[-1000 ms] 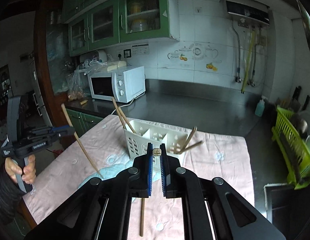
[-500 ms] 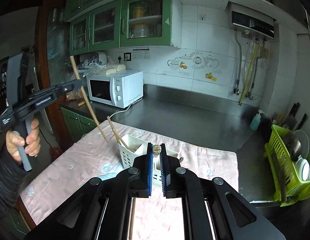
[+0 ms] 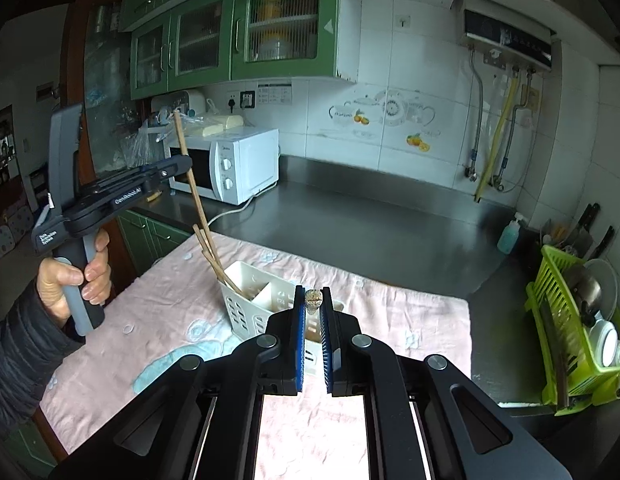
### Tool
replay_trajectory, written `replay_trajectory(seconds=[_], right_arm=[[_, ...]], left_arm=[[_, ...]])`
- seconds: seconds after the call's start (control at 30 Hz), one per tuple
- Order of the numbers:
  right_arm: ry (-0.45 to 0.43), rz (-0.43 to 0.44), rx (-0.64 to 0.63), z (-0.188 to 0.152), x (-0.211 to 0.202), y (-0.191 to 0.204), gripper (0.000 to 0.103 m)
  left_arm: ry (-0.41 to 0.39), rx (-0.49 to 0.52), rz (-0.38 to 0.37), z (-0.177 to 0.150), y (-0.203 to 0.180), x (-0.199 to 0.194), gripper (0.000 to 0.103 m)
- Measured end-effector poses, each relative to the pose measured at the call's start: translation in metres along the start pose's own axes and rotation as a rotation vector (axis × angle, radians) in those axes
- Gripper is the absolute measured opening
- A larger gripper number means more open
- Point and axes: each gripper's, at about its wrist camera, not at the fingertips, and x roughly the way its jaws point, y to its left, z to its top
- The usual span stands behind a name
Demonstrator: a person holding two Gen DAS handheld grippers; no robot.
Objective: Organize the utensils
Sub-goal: 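Lift both chopsticks upright, lower them into the white holder and open both tools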
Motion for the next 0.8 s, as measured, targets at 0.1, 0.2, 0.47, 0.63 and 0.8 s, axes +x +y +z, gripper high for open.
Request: replay_trajectory(seconds=[0.1, 0.2, 0.47, 0.63, 0.8], right_arm=[[0.027, 0.0, 0.001, -0.001, 0.012, 0.0, 0.007], [0.062, 0.005, -0.002, -0.002, 0.024, -0.001, 0.007], [0.127, 0.008, -0.013, -0.004, 0.049, 0.007, 0.007], [0.136, 0.018, -0.011, -0.006, 0.055, 0.006, 0.007], [0.144, 0.024, -0.001, -0.007, 0.06, 0.005, 0.007]], left_arm=[[0.028, -0.023, -0.003, -0.008, 0.005, 0.013, 0.005], [0.06, -0.037, -0.001, -0.014, 0.008, 0.022, 0.006], [0.055, -0.037, -0.004, -0.016, 0.01, 0.027, 0.002], [0.08, -0.03, -0.031, -0.018, 0.01, 0.03, 0.002], [0.096, -0.034, -0.066, -0.022, 0.014, 0.031, 0.003]])
